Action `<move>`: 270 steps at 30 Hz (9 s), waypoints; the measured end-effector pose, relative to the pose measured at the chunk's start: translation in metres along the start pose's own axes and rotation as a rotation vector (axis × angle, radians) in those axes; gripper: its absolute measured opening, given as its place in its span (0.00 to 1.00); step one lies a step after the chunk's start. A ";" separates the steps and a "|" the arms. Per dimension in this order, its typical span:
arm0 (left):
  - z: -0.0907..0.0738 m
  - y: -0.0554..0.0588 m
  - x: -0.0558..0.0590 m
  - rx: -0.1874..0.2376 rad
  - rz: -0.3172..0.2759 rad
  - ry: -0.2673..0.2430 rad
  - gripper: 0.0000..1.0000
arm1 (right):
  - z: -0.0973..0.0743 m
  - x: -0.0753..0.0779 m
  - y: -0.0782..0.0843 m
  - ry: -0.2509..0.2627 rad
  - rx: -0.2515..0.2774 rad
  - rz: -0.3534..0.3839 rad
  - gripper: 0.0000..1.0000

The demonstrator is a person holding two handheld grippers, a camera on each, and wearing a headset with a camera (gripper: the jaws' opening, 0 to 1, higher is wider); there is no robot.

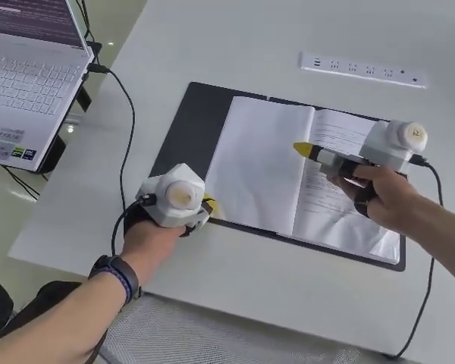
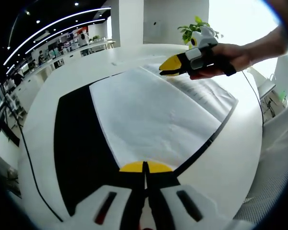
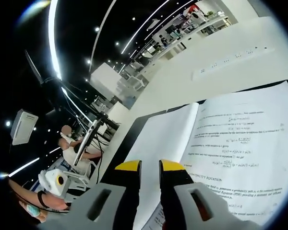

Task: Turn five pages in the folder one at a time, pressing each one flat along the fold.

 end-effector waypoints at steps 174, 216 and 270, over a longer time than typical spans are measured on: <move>-0.001 0.001 0.002 0.019 -0.003 -0.005 0.00 | -0.029 -0.032 0.131 -0.083 -0.027 0.118 0.00; -0.056 -0.023 0.009 0.111 -0.062 -0.002 0.25 | -0.119 -0.018 0.105 0.142 -0.024 -0.170 0.31; -0.140 -0.029 0.002 0.233 -0.076 -0.012 0.80 | -0.232 -0.027 0.111 0.411 0.076 -0.335 0.77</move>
Point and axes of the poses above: the centre of the closed fingertips' face, and the gripper's own axes: z roughly forward along the fingers, x roughly to its right, y roughly out of its underside, the point moved 2 cm from there along -z, roughly backward along the fingers, and after that the axes turned 10 degrees about -x, right-handed, at the moved point
